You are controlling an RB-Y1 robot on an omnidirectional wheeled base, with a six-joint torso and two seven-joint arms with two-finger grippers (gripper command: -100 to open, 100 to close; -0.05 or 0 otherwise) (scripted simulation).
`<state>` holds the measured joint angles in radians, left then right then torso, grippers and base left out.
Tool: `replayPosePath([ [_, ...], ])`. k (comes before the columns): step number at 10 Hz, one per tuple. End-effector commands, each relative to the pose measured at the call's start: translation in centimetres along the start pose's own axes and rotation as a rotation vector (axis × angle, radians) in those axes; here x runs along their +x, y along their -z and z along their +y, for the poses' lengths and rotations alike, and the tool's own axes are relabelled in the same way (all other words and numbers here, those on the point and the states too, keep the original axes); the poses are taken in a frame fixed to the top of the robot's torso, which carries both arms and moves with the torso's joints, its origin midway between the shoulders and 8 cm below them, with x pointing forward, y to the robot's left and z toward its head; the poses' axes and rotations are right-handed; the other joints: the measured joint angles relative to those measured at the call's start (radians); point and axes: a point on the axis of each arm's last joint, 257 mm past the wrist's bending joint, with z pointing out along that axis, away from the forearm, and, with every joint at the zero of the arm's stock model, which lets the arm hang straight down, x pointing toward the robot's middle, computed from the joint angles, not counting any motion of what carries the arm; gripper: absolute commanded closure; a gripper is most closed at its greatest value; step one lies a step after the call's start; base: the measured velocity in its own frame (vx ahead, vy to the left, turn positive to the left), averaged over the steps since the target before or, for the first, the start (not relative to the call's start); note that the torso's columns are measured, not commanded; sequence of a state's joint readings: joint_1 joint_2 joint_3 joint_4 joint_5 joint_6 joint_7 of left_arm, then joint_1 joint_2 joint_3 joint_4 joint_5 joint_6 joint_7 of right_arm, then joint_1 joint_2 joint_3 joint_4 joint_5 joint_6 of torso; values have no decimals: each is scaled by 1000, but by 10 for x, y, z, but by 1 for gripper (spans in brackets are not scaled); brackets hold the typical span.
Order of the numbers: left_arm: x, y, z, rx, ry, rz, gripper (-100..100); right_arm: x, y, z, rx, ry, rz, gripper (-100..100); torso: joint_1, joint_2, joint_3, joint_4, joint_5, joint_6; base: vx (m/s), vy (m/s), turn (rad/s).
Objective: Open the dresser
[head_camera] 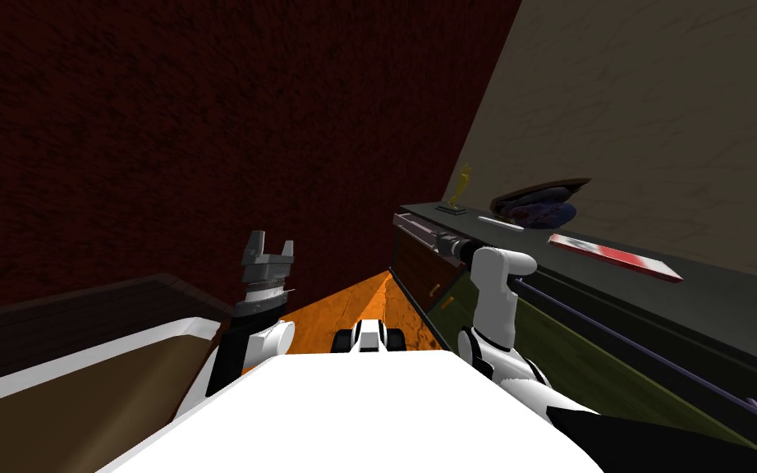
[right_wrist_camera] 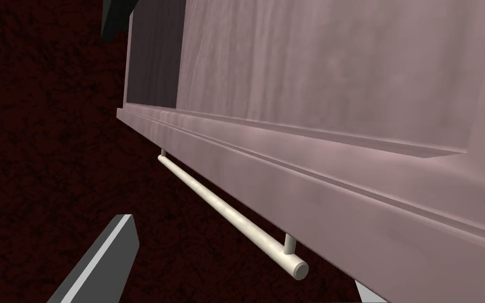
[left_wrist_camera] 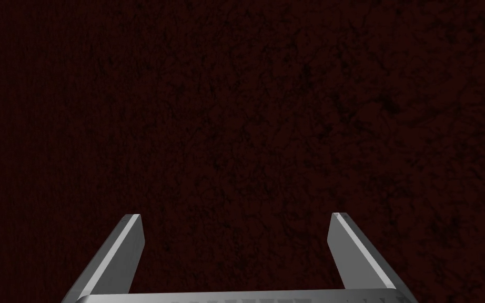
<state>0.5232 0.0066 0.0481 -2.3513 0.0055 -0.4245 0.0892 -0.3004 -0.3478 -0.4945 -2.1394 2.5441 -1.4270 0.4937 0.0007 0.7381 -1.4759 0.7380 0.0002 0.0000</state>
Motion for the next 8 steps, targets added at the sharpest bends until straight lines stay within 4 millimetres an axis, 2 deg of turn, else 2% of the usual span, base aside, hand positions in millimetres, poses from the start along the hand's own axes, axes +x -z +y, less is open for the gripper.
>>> replayPosePath([
  [1, 0, 0, 0, 0, 0, 0, 0, 5, 6, -12, -4, -4, 5, -100, 0, 0, 0, 0, 0, 0, -7, -5, 27],
  [3, 0, 0, 0, 0, 0, 0, 0, 9, 12, -21, -5, -7, 11, -100, 0, 0, 0, 0, 0, 0, -8, -4, 27],
  [4, 0, 0, 0, 0, 0, 0, 0, 6, 11, -18, -3, -5, 10, -100, -1, 0, 0, 0, 0, 0, 0, 0, 0],
  [5, 0, 0, 0, 0, 0, 0, 0, 6, 11, -18, -5, -6, 10, 0, -1, 0, 0, 0, 0, 0, 0, 0, 0],
  [8, 0, 0, 0, 0, 0, 0, 0, 6, 11, -18, -5, -6, 10, 0, -1, 0, 0, 0, 0, 0, 0, 0, 0],
])
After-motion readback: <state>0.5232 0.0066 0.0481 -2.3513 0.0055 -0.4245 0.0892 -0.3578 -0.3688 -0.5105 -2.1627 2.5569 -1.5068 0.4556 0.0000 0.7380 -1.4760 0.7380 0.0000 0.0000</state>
